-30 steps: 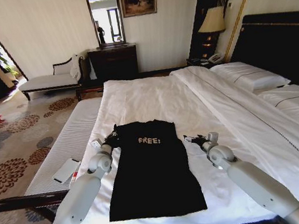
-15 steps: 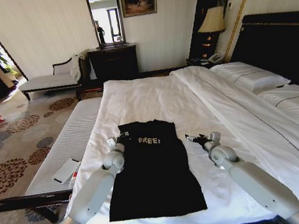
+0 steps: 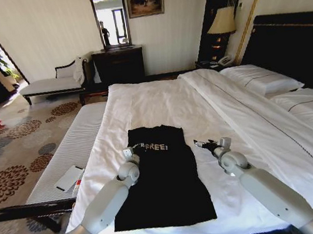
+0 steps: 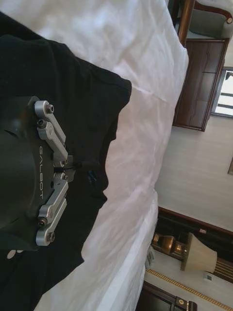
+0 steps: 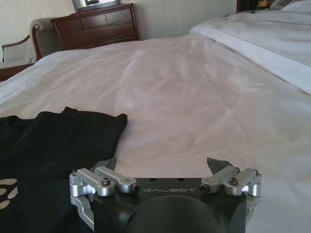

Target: Fold the clothes on the bed.

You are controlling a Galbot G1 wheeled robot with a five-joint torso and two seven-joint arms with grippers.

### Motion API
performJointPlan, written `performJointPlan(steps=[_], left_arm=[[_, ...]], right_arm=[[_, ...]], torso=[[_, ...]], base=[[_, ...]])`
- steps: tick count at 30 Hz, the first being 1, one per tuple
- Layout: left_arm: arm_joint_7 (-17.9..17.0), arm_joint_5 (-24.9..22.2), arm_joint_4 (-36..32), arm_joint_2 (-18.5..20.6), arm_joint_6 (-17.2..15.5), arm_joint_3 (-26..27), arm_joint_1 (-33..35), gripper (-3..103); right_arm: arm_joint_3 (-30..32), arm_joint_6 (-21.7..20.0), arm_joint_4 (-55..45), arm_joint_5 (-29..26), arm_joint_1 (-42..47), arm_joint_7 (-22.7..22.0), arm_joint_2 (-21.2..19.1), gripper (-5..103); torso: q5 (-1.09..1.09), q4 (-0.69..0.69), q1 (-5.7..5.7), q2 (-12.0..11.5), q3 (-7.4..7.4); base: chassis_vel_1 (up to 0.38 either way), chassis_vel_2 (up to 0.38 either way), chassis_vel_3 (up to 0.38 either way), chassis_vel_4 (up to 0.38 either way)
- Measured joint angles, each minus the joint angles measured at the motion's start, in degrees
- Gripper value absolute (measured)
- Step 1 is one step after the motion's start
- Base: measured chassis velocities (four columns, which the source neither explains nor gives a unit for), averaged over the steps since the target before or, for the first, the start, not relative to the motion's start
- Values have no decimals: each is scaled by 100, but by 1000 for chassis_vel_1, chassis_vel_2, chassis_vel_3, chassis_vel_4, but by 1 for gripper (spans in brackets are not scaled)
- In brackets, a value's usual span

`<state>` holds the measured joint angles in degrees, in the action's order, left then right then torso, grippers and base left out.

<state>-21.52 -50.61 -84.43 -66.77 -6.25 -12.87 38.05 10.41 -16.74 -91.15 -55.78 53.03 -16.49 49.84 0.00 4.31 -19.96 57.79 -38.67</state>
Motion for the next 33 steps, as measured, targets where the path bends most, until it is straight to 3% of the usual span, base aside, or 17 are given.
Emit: performJointPlan(steps=[6, 10, 12, 15, 16, 20, 21, 25, 27, 31, 33], left_arm=[[-17, 31, 147, -78, -14, -7, 44, -2], [-60, 25, 28, 40, -58, 72, 124, 20], [-64, 20, -25, 74, -62, 114, 142, 20], [-111, -55, -242, 189, -81, 284, 163, 36], [-111, -55, -242, 189, -81, 284, 163, 36], [-152, -198, -441, 335, -144, 453, 109, 52], [-152, -198, -441, 335, -144, 453, 109, 52], [-174, -269, -397, 391, -182, 610, 51, 74], [-174, -318, -360, 397, -187, 655, 30, 74], [-101, -419, -101, 418, -217, 811, -74, 95], [-69, -418, -28, 426, -217, 844, -88, 95]], right_arm=[[20, 10, 10, 9, 34, 16, 16, 100], [23, 25, 26, 17, 31, 54, 16, 100], [23, 29, 27, 16, 16, 57, 16, 100], [16, 33, 27, 13, -55, 62, 16, 100], [16, 33, 27, 13, -55, 62, 16, 100], [-58, 46, 35, -15, -221, 99, -5, 100], [-58, 46, 35, -15, -221, 99, -5, 100], [-203, 102, 126, -3, -442, 187, -27, 100], [-256, 144, 175, 56, -507, 239, -37, 100], [-484, 342, 374, 394, -707, 403, -20, 100], [-519, 380, 407, 397, -741, 426, 2, 100]], torso=[[0, 0, 0, 0, 0], [0, 0, 0, 0, 0], [0, 0, 0, 0, 0], [0, -1, 0, 0, 0], [0, -1, 0, 0, 0], [-1, 0, 0, 0, 0], [-1, 0, 0, 0, 0], [-1, -1, 0, 0, 0], [-1, -1, 0, 0, -1], [-1, 0, 0, 0, 0], [-1, 0, 0, 0, 0]], base=[[0, 0, 0, 0], [0, 0, 0, 0], [0, 0, 0, 0], [0, 0, 0, 0], [0, 0, 0, 0], [0, 0, 0, 0], [0, 0, 0, 0], [0, 0, 0, 0], [0, 0, 0, 0], [0, 0, 0, 0], [0, 0, 0, 0]])
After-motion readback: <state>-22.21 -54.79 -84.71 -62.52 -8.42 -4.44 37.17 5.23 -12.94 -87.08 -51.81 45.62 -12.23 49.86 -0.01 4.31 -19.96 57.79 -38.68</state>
